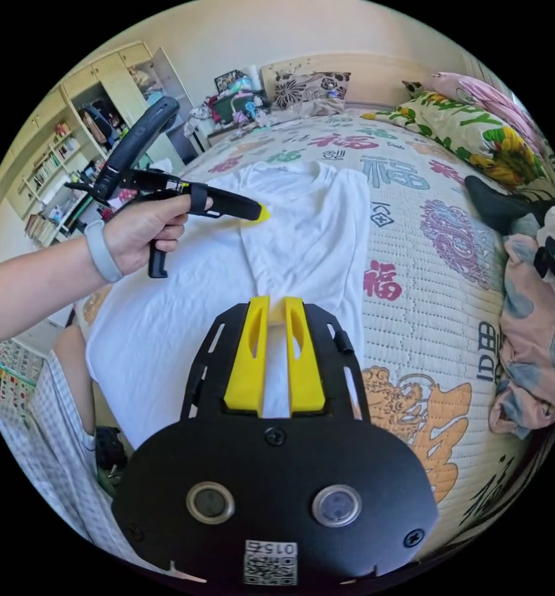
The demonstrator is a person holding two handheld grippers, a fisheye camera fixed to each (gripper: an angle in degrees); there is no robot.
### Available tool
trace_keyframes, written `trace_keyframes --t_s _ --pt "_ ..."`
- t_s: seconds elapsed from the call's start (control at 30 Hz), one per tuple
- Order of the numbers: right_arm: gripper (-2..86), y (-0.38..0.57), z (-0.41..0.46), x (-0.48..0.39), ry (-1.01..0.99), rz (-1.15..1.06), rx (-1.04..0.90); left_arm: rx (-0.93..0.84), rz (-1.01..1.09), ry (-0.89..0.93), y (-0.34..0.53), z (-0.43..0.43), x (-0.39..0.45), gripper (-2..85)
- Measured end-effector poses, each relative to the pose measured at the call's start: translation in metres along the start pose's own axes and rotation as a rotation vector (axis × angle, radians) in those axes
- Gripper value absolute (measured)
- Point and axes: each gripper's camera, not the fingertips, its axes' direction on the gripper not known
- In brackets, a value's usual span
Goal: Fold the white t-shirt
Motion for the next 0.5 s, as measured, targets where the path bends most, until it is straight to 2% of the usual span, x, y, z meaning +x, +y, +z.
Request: trace_keyframes --t_s 0.2,0.27,0.37,0.5 --pt "0.9 0.004 -0.015 0.007 -0.09 0.036 0.095 0.164 0.019 -0.007 0.022 -0.039 0.006 -0.2" --pt "1.2 0.004 -0.013 0.01 -0.109 0.04 0.083 0.156 0.024 -0.007 0.028 -0.04 0.005 0.1" --pt "3.1 0.002 0.004 0.013 -0.148 0.025 -0.038 0.017 -0.034 -0.065 0.033 -0.025 -0.004 2.4" --pt "4.8 0.0 -0.004 0.026 -0.24 0.077 -0.011 0.094 -0.033 -0.167 0.036 -0.048 -0.002 6.1"
